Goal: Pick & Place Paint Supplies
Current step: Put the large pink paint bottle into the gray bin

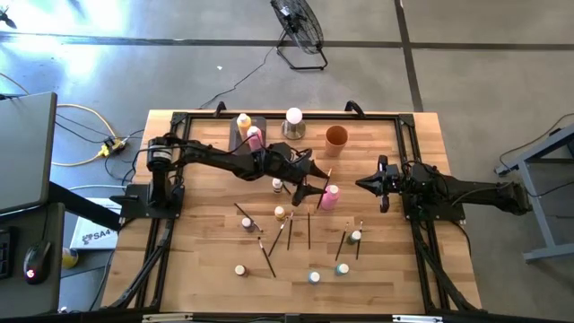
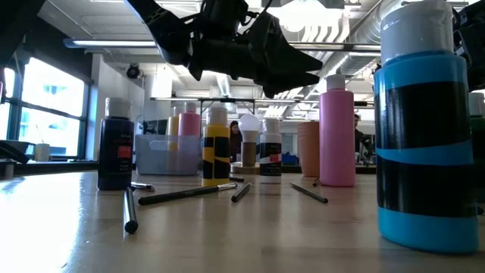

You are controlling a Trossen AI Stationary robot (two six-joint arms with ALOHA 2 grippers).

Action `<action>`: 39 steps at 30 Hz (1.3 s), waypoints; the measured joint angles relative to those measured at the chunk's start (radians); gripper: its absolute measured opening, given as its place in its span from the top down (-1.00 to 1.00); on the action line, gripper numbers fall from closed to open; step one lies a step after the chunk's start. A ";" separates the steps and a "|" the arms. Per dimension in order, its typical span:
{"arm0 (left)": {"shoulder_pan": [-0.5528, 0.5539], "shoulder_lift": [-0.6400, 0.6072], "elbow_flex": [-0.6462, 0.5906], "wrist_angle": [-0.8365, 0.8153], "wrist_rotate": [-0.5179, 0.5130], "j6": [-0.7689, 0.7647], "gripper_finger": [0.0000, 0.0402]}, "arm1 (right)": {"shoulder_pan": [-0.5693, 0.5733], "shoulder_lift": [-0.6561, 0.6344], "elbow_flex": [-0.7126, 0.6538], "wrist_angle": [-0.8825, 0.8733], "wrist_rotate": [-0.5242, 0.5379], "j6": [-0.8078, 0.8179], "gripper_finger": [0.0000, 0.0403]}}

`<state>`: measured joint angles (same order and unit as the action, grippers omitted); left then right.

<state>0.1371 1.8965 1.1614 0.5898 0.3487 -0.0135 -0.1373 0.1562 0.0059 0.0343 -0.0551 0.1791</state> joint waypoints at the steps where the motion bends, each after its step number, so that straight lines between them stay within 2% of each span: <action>1: 0.000 0.000 0.000 0.000 0.000 -0.003 -0.19 | 0.000 0.000 0.000 0.000 0.000 0.000 0.98; 12: -0.003 0.000 0.000 0.013 -0.004 -0.017 -0.19 | 0.000 0.000 0.000 0.000 0.002 0.000 0.98; 21: -0.035 0.000 0.000 0.013 -0.093 -0.011 -0.19 | 0.000 0.000 0.000 0.000 0.003 0.000 0.98; 31: -0.036 0.018 0.023 0.015 -0.092 -0.018 -0.19 | 0.000 0.000 0.000 0.000 0.003 0.000 0.98; 36: -0.040 0.074 0.095 -0.058 -0.073 -0.018 -0.19 | 0.000 0.000 0.000 0.002 0.002 0.000 0.98; 39: -0.040 0.075 0.139 -0.158 -0.115 -0.010 -0.19 | 0.000 0.000 0.000 0.004 0.000 0.000 0.98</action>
<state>0.0975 1.9713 1.3006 0.4317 0.2334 -0.0231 -0.1372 0.1558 0.0059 0.0386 -0.0547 0.1787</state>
